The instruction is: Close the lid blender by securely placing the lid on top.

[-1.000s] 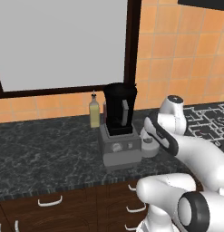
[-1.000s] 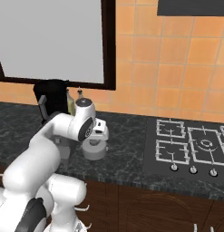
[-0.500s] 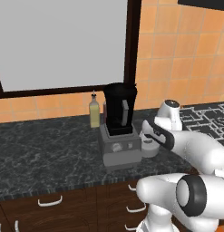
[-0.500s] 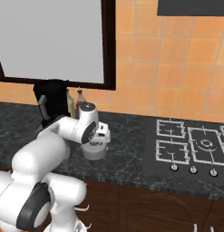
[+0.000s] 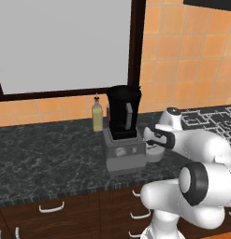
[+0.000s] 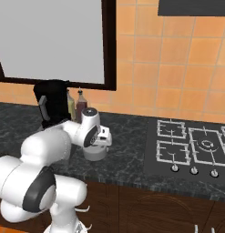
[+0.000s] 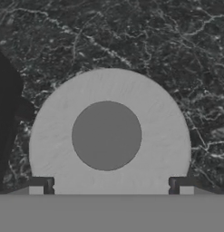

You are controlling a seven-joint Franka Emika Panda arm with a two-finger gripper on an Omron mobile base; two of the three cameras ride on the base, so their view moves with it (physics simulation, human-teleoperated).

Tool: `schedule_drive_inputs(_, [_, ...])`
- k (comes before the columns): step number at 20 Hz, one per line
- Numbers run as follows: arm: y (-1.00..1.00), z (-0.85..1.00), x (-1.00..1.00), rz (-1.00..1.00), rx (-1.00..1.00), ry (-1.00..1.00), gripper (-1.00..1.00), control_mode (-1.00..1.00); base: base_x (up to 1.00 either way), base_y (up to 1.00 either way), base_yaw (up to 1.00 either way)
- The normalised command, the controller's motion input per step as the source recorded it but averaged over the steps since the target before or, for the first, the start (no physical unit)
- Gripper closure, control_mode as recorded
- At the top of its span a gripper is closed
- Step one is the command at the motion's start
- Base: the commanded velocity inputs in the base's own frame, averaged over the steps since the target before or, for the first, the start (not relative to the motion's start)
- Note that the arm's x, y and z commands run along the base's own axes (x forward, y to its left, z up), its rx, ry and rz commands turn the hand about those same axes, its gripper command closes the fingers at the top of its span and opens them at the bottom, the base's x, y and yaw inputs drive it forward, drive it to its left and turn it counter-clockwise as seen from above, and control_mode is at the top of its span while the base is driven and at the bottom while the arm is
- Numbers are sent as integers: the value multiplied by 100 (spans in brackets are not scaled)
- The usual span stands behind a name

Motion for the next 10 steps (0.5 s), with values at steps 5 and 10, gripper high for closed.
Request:
schedule_drive_inputs(5, [2, -18, 20, 0, 0, 0, -100, -100, 0, 0, 0])
schedule_drive_inputs(10, [5, -12, 21, 0, 0, 0, -100, -100, 0, 0, 0])
